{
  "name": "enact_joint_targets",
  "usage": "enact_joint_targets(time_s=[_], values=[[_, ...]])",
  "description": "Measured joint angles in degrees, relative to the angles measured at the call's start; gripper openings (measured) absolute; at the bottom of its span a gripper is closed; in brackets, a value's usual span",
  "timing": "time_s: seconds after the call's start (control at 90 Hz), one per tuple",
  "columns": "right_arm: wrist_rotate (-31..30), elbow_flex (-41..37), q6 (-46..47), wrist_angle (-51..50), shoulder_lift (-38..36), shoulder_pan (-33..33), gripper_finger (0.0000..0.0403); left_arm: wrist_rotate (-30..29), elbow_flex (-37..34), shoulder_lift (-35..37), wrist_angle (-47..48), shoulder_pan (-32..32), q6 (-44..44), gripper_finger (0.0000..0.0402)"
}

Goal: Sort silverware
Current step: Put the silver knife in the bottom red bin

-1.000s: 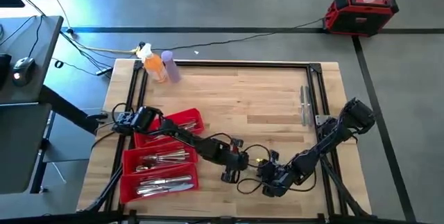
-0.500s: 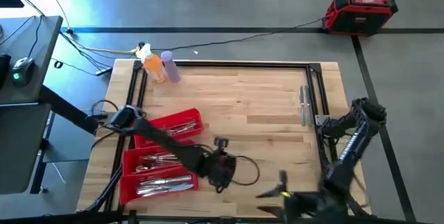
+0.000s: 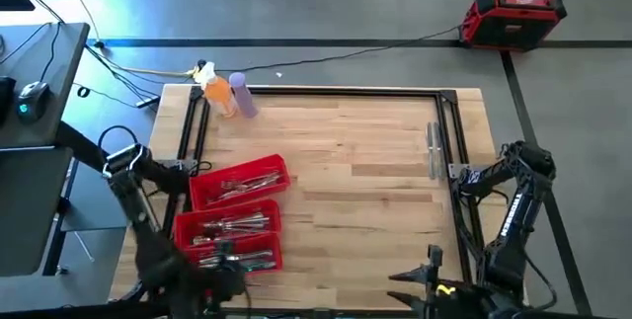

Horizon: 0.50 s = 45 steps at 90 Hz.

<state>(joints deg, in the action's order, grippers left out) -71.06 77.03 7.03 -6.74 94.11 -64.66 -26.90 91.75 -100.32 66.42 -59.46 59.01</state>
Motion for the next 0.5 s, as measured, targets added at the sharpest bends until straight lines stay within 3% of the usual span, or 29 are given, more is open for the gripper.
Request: enact_joint_targets(time_s=[0.189,0.389,0.5], values=[[2.5,-0.1,2.1,-0.9,0.0,2.9,0.0123,-0.6,-6.8,0.0,13.2,-5.2,19.5,0.0],[8.2,-0.1,4.5,-2.1,0.0,6.2,0.0123,6.2,-13.3,0.2,2.9,-7.8,18.8,0.0001],[11.8,-0.1,7.9,-4.7,0.0,8.0,0.0123,6.8,-16.1,0.2,-1.5,-8.5,19.5,0.0012]])
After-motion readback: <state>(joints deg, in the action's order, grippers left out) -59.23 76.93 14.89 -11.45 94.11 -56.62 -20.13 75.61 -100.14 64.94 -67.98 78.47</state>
